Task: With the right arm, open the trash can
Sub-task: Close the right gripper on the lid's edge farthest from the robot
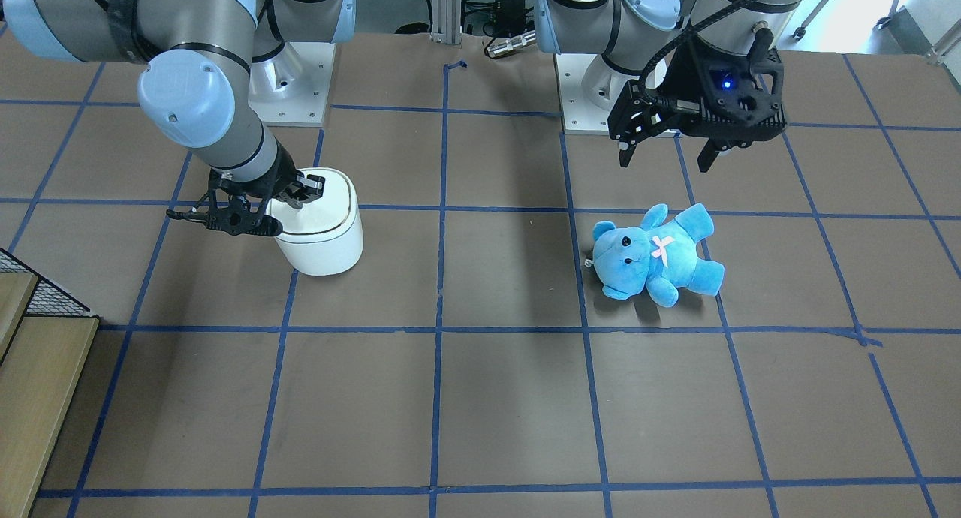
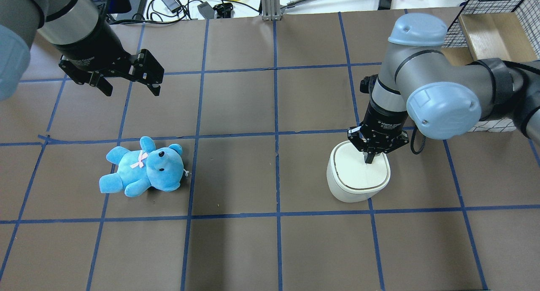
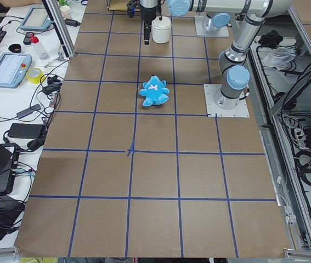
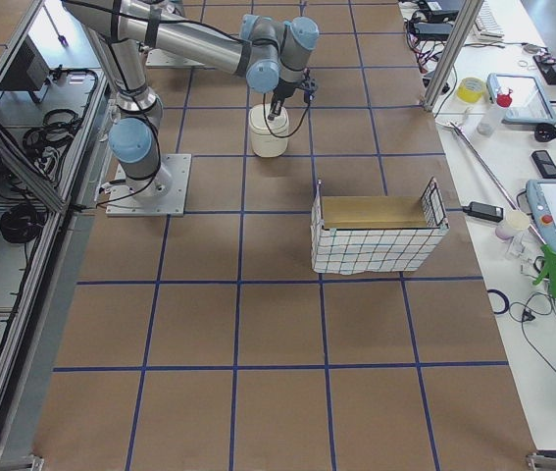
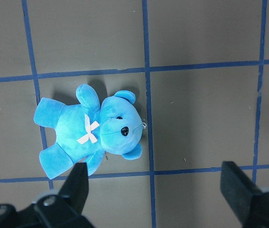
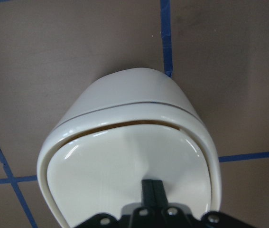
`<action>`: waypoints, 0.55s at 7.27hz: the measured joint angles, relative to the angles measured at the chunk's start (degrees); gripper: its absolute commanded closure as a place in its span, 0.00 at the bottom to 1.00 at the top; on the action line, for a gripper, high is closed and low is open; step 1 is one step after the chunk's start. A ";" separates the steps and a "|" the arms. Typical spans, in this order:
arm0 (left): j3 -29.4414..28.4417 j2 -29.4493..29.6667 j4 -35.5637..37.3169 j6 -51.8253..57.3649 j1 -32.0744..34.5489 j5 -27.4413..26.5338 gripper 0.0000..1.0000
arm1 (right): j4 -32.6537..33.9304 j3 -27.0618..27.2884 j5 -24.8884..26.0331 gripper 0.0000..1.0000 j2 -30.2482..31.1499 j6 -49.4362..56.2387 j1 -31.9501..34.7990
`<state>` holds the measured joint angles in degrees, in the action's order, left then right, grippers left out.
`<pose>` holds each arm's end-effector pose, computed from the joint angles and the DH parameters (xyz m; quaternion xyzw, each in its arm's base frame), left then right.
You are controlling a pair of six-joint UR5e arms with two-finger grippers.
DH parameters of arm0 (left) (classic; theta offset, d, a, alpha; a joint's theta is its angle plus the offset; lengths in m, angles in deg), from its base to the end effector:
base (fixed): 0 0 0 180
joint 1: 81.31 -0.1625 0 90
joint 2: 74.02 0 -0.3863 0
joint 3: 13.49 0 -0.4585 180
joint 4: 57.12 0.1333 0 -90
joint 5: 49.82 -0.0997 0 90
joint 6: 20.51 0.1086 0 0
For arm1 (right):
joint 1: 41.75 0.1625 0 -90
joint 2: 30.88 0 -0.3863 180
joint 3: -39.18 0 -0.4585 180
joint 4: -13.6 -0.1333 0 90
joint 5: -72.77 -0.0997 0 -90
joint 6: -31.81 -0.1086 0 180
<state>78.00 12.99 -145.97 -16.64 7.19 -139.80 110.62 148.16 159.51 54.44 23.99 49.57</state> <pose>-0.1191 -0.5461 0.4564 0.0207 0.9995 -0.0231 0.0009 0.1513 -0.5126 0.2311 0.0602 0.9873 0.1464 0.0165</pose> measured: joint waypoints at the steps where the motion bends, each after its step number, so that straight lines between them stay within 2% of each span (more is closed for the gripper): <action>1: 0.00 0.00 0.00 0.00 0.00 -0.01 0.00 | 0.05 0.24 -0.05 1.00 -0.24 0.03 0.00; 4: 0.00 0.00 0.00 0.00 0.00 -0.02 0.00 | -2.37 -1.12 1.84 1.00 0.11 -0.55 -0.06</action>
<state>78.00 12.99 -145.97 -16.64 7.19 -139.82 108.25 147.04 161.35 54.56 23.44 49.52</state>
